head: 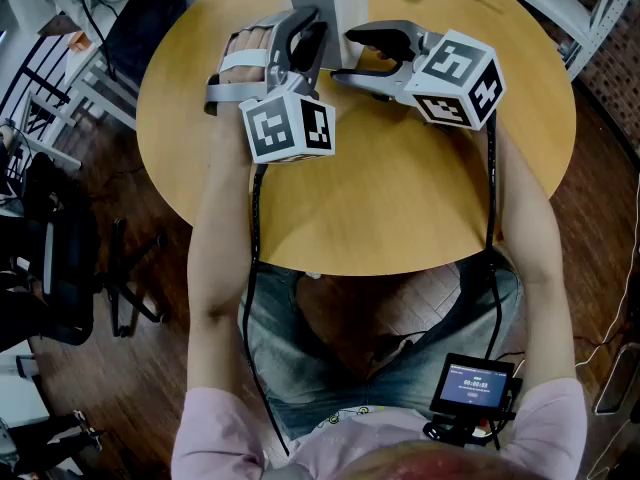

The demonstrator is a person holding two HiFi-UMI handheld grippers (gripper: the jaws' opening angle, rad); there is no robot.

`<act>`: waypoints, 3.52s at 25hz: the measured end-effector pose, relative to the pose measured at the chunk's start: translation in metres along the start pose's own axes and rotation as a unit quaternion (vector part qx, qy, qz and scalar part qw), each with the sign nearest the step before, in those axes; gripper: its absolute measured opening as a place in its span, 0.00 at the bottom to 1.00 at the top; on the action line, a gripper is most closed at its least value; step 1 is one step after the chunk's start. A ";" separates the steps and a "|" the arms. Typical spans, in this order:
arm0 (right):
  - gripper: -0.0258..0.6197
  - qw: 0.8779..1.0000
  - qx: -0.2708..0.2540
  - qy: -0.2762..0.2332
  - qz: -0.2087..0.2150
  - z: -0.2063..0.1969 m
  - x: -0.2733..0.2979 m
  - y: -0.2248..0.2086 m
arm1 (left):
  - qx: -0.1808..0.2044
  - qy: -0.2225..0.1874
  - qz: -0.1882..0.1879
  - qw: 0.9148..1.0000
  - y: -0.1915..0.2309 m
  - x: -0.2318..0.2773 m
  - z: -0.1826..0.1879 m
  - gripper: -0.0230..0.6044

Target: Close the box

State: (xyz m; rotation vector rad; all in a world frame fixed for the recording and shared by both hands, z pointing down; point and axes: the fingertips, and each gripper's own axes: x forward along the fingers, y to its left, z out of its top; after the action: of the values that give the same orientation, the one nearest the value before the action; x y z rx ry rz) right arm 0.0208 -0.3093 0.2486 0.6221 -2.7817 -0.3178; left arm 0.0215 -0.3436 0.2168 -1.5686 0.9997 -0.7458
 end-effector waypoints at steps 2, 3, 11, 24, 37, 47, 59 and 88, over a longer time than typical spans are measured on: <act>0.46 1.000 0.000 0.001 -0.001 0.000 0.001 0.001 | -0.002 -0.001 0.008 1.000 0.002 0.000 0.000 0.19; 0.46 1.000 0.000 0.001 -0.001 0.000 0.001 0.002 | -0.005 -0.003 0.010 1.000 0.002 0.000 0.000 0.16; 0.43 0.996 0.041 -0.059 -0.044 0.009 -0.027 -0.018 | -0.006 -0.015 -0.002 1.000 0.000 -0.005 0.006 0.16; 0.43 0.987 0.010 -0.071 -0.147 0.013 -0.042 -0.041 | 0.028 -0.059 -0.005 0.998 -0.002 -0.074 0.009 0.16; 0.43 0.961 -0.129 0.083 -0.230 -0.011 -0.020 -0.045 | 0.027 -0.109 0.002 0.994 -0.011 -0.099 0.062 0.16; 0.38 0.965 -0.171 0.040 -0.193 -0.020 -0.076 -0.062 | 0.047 -0.174 -0.030 0.983 -0.034 -0.086 0.129 0.16; 0.37 0.973 -0.144 -0.156 -0.089 0.023 -0.199 0.020 | 0.061 -0.179 0.037 0.981 -0.034 -0.093 0.163 0.25; 0.15 0.738 -0.570 0.275 -0.235 0.008 -0.118 0.037 | -0.404 -0.181 0.213 0.871 0.084 -0.135 -0.025 0.05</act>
State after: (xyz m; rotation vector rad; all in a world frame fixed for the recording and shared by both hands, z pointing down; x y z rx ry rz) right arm 0.1069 -0.2227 0.2253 0.8278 -1.3739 -1.4790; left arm -0.0795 -0.2403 0.1457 -1.9713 1.3901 0.3398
